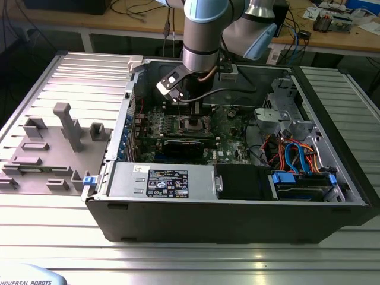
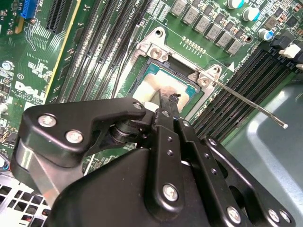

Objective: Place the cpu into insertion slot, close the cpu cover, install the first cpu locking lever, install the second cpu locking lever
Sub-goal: 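Close the cpu cover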

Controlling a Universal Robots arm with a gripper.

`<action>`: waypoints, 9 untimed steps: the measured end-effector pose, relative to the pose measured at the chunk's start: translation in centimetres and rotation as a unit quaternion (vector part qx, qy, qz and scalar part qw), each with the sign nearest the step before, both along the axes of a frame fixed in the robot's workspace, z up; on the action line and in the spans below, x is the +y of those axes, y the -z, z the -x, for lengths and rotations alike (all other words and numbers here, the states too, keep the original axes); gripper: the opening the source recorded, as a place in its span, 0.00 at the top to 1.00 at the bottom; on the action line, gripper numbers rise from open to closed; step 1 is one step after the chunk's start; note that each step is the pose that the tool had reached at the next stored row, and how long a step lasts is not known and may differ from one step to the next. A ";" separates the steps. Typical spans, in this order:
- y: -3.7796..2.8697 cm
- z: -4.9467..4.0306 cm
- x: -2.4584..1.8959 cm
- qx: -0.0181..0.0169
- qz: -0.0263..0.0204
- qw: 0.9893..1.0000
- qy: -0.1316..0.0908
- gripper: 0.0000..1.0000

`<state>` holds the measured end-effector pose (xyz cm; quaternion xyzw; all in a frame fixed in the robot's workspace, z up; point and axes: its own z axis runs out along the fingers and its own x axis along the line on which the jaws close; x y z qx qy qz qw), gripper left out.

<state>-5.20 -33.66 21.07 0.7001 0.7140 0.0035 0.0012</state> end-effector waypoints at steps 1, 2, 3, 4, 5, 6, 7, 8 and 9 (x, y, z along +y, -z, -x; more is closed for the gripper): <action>0.00 0.00 0.00 0.000 0.000 1.000 0.000 0.89; -0.02 0.00 0.00 0.000 0.000 1.000 0.000 0.89; -0.08 0.00 0.00 0.000 0.000 1.000 0.000 0.89; -0.15 0.00 0.00 0.000 0.000 1.000 0.000 0.89; -0.20 0.00 0.00 0.000 0.000 1.000 0.000 0.89; -0.24 0.00 0.00 0.000 0.000 1.000 0.000 0.89; -0.28 0.00 0.00 0.000 0.000 1.000 0.000 0.89; -0.32 0.00 0.00 0.000 0.000 1.000 0.000 0.89; -0.37 0.00 0.00 0.000 0.000 1.000 0.000 0.89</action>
